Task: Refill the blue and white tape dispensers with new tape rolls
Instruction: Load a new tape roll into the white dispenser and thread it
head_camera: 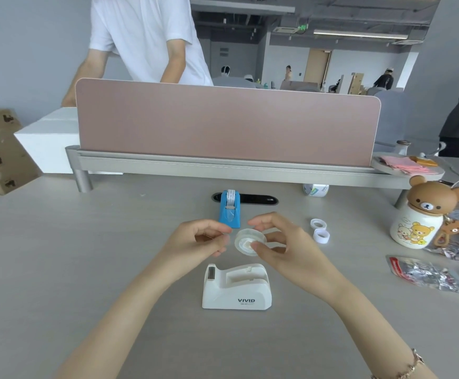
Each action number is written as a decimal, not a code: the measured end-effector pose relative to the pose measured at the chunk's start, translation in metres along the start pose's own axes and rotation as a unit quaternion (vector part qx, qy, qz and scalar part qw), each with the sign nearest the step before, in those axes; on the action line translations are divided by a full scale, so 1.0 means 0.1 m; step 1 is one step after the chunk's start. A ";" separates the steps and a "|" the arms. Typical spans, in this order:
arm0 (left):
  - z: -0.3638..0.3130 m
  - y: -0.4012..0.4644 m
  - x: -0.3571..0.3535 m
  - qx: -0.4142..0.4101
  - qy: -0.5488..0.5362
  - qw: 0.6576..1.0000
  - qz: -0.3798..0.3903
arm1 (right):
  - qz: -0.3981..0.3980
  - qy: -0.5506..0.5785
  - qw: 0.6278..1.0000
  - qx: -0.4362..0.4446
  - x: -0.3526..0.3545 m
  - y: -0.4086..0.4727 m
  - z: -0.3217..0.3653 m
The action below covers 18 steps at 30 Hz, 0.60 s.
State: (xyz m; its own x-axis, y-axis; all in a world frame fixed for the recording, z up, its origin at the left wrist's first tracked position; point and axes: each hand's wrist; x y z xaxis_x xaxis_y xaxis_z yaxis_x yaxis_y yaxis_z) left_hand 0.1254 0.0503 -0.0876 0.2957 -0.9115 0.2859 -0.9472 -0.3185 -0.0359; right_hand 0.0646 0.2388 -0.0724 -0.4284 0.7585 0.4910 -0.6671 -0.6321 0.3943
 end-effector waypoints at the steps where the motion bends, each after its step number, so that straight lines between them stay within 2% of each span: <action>1: 0.01 0.01 -0.01 -0.003 0.005 1.000 -0.006 | -0.002 0.000 1.000 0.000 -0.01 0.00 0.00; 13: 0.02 -0.02 -0.06 -0.040 0.076 0.996 -0.026 | 0.006 -0.014 1.000 0.014 0.00 0.01 -0.04; 18: -0.02 -0.04 -0.04 -0.027 0.063 0.997 -0.029 | 0.022 0.025 0.999 -0.021 -0.02 0.00 0.02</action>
State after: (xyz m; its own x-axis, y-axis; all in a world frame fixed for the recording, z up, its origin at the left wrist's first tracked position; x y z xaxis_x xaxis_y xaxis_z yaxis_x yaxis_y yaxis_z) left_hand 0.1276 0.0557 -0.0870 0.3352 -0.8507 0.4049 -0.9354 -0.3519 0.0350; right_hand 0.0661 0.2371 -0.0716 -0.4875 0.7377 0.4670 -0.6710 -0.6588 0.3402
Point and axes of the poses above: each hand's wrist, its own y-axis towards the middle knuckle, its own x-axis out of the back of the hand, z = x × y, and after that the axes turned 8 degrees about x, right-handed
